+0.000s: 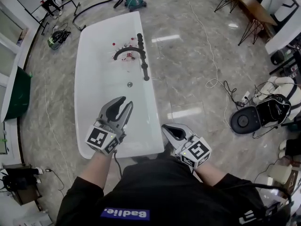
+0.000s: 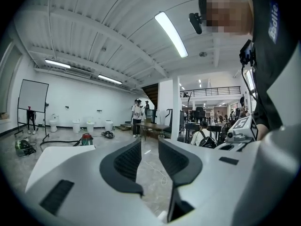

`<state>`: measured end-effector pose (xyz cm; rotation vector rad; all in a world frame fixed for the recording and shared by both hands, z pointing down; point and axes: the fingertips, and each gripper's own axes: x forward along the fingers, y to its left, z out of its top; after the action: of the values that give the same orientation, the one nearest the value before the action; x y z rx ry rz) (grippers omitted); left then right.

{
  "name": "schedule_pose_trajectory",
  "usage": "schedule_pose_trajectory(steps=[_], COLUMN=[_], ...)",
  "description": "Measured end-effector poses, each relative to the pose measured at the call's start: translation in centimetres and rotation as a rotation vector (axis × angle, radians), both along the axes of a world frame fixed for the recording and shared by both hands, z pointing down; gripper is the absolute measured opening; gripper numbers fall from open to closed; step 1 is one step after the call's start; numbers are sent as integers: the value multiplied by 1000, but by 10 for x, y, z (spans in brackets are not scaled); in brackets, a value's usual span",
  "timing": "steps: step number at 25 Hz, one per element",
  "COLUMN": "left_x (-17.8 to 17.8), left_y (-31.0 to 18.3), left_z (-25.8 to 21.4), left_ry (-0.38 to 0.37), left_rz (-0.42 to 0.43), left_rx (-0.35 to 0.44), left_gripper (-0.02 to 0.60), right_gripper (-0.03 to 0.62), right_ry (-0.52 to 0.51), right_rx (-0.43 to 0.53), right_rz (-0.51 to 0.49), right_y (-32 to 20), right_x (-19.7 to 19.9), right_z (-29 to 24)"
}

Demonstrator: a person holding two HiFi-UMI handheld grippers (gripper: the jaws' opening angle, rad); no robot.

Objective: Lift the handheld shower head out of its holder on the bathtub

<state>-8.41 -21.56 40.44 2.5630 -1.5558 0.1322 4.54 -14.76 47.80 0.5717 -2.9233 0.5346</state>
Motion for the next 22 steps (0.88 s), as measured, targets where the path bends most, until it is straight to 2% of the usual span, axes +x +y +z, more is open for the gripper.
schedule_pose_trajectory(steps=[7,12,18,22], left_x=[-9,-14,-18,-15], left_y=[-51,-82,-122,-147], left_z=[48,88,137,162], left_ry=[-25,-47,-120,-140], left_rz=[20,28,30,34], left_rx=[-34,-97,-151,-162], left_gripper=[163,207,246,262], right_gripper=[5,5,5,5], right_ry=[26,44,57,82], right_rx=[-32,-73,-99,-123], right_rz=[43,66,91,111], right_y=[-11,-11,-22,-25], right_x=[10,14,24,37], right_z=[20,33,48,64])
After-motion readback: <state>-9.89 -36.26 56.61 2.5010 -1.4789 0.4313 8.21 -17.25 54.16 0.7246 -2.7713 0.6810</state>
